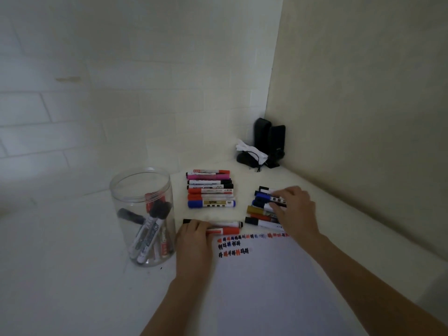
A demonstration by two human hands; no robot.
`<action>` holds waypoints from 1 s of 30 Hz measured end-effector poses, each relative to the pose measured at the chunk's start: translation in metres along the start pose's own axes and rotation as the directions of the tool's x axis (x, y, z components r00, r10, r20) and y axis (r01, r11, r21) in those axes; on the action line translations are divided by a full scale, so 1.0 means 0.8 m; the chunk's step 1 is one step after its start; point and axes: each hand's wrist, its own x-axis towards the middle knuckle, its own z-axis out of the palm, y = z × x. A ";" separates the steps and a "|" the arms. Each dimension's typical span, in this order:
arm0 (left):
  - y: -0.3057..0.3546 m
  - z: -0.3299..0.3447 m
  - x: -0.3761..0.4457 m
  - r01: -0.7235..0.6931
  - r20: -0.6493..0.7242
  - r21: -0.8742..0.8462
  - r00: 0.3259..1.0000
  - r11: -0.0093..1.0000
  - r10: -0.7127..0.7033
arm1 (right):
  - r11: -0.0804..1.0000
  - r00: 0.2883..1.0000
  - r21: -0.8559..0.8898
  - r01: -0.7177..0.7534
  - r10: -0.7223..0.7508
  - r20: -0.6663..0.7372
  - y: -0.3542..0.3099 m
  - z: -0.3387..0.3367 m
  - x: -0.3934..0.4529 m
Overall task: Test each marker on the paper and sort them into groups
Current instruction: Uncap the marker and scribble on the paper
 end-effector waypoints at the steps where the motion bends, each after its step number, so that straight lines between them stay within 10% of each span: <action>1: 0.001 0.000 0.000 0.000 0.004 0.001 1.000 1.000 0.000 | 0.994 0.997 0.081 0.070 -0.071 0.005 -0.016 -0.005 -0.009; 6: 0.012 -0.007 -0.005 -0.044 -0.034 -0.097 0.999 0.994 0.041 | 0.947 0.924 0.183 0.263 -0.302 0.236 -0.074 0.005 -0.081; 10: 0.026 -0.023 -0.017 0.061 0.105 -0.459 0.994 0.886 -0.014 | 0.938 0.943 0.241 0.248 -0.291 0.163 -0.069 0.025 -0.093; 20: 0.045 -0.048 -0.027 0.378 0.342 -0.697 0.922 0.609 -0.181 | 0.930 0.979 0.351 0.112 -0.163 0.120 -0.057 -0.010 -0.096; 25: 0.046 -0.045 -0.024 0.279 0.323 -0.589 0.942 0.758 -0.096 | 0.585 0.892 0.685 -0.434 0.173 0.417 -0.065 -0.024 -0.089; 30: 0.058 -0.041 -0.027 0.204 0.381 -0.546 0.924 0.812 0.024 | 0.314 0.774 0.717 -0.622 0.108 0.624 -0.070 -0.034 -0.092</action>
